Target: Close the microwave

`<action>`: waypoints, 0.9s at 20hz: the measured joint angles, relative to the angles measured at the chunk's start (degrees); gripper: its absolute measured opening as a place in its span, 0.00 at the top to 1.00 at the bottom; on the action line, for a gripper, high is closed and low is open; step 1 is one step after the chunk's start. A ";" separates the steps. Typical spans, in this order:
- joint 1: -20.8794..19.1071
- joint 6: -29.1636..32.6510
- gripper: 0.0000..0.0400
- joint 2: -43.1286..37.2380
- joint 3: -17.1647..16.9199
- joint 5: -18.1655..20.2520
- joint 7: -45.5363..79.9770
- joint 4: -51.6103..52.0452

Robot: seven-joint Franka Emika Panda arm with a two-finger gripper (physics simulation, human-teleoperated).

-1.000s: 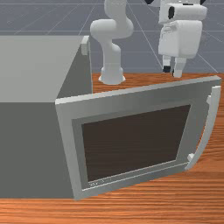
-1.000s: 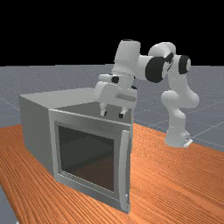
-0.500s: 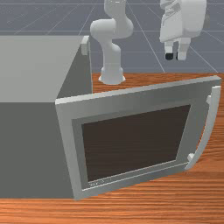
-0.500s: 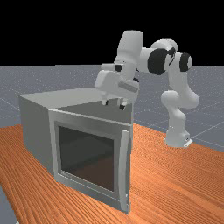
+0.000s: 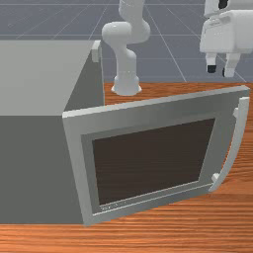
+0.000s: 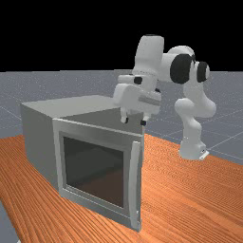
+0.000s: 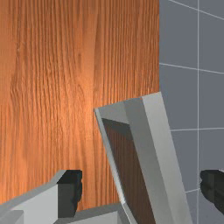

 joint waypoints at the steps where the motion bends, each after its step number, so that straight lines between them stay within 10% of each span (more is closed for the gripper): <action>1: -0.28 0.32 0.00 -0.45 0.01 0.16 -0.50 -0.75; 8: -2.65 -0.57 0.00 1.18 -0.58 0.76 -3.24 1.48; 11: -3.01 -10.98 0.00 14.49 -0.39 1.61 -4.42 22.94; 18: -3.15 3.28 0.00 9.17 -0.58 1.08 -3.53 5.56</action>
